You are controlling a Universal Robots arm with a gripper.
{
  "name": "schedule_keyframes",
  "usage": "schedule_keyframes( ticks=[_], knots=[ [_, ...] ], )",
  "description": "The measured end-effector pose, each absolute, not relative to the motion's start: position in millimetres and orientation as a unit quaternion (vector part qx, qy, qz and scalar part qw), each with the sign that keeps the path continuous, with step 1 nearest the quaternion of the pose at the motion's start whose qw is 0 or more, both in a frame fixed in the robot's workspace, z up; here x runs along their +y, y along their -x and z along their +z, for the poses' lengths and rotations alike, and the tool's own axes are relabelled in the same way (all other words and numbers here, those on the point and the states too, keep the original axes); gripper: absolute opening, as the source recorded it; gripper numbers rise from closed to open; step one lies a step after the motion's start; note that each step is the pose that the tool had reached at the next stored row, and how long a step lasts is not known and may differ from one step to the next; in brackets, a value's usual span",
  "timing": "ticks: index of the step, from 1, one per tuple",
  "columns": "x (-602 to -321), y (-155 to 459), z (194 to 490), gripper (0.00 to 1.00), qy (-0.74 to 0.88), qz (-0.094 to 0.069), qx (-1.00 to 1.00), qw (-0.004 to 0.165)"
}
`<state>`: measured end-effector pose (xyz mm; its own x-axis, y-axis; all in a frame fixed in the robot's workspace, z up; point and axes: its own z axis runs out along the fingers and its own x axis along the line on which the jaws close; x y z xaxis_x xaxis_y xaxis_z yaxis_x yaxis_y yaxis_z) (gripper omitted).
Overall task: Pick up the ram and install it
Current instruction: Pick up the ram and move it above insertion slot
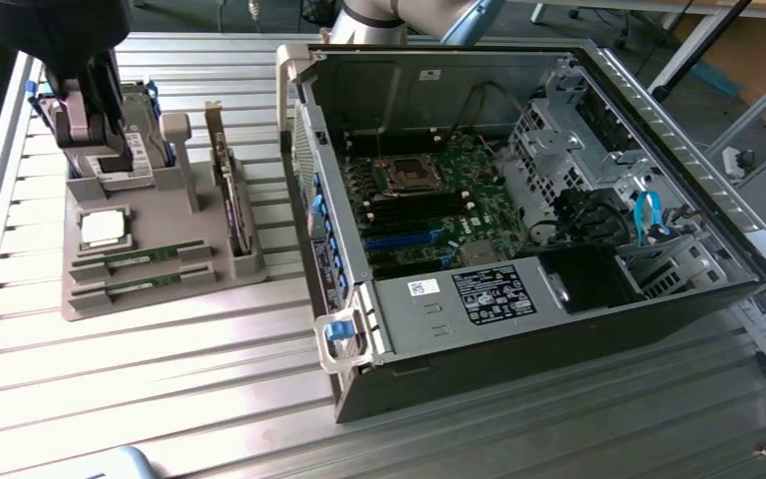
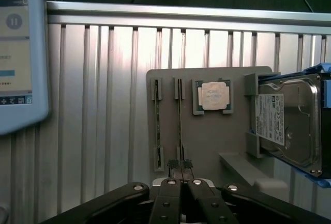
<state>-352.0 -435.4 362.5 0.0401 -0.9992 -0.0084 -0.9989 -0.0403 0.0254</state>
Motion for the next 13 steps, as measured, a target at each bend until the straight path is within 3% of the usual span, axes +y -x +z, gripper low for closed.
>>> schedule_keyframes(
  ticks=[13],
  knots=[
    [-435.4, 352.0, 353.4, 0.11, -0.721, -0.012, -0.693, 0.006]
  ],
)
